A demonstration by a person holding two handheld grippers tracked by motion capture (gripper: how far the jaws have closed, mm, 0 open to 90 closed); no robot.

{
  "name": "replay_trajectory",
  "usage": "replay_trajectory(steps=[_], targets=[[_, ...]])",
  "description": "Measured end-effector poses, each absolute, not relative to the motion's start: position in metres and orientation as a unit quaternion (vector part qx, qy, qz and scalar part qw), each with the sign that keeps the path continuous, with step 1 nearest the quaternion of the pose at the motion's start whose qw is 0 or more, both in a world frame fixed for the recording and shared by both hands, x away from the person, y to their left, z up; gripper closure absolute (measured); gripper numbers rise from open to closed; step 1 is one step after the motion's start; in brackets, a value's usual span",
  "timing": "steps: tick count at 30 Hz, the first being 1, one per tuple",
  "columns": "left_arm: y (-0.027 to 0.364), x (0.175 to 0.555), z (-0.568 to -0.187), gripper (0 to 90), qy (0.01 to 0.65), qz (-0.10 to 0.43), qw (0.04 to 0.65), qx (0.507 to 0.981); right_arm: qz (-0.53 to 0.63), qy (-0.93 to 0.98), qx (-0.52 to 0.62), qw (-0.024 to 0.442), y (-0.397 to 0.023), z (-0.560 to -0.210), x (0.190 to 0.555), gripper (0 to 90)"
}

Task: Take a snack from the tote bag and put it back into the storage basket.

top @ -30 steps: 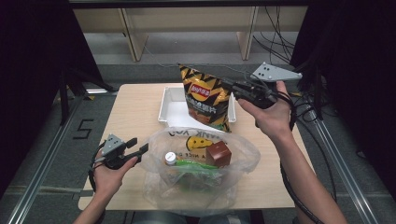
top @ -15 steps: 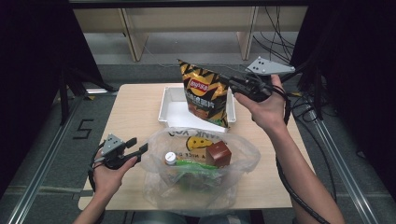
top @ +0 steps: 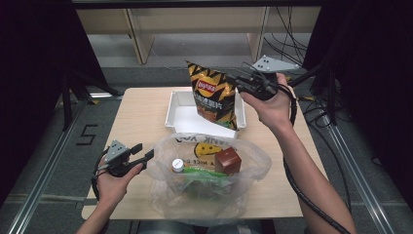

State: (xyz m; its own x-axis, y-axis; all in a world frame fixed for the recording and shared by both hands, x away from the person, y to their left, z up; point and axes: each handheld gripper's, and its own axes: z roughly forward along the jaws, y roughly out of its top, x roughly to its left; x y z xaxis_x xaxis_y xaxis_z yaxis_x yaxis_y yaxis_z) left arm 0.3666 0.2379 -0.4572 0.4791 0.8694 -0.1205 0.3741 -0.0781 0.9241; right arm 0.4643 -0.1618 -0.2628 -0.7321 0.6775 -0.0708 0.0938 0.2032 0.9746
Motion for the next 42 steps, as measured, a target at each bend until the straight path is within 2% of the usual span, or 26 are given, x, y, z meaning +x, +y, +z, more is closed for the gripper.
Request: replay_trajectory(steps=[42], targets=[[0.240, 0.367, -0.457, 44.3, 0.453, 0.241, 0.513, 0.688, 0.541, 0.742, 0.313, 0.243, -0.137, -0.283, 0.538, 90.0]])
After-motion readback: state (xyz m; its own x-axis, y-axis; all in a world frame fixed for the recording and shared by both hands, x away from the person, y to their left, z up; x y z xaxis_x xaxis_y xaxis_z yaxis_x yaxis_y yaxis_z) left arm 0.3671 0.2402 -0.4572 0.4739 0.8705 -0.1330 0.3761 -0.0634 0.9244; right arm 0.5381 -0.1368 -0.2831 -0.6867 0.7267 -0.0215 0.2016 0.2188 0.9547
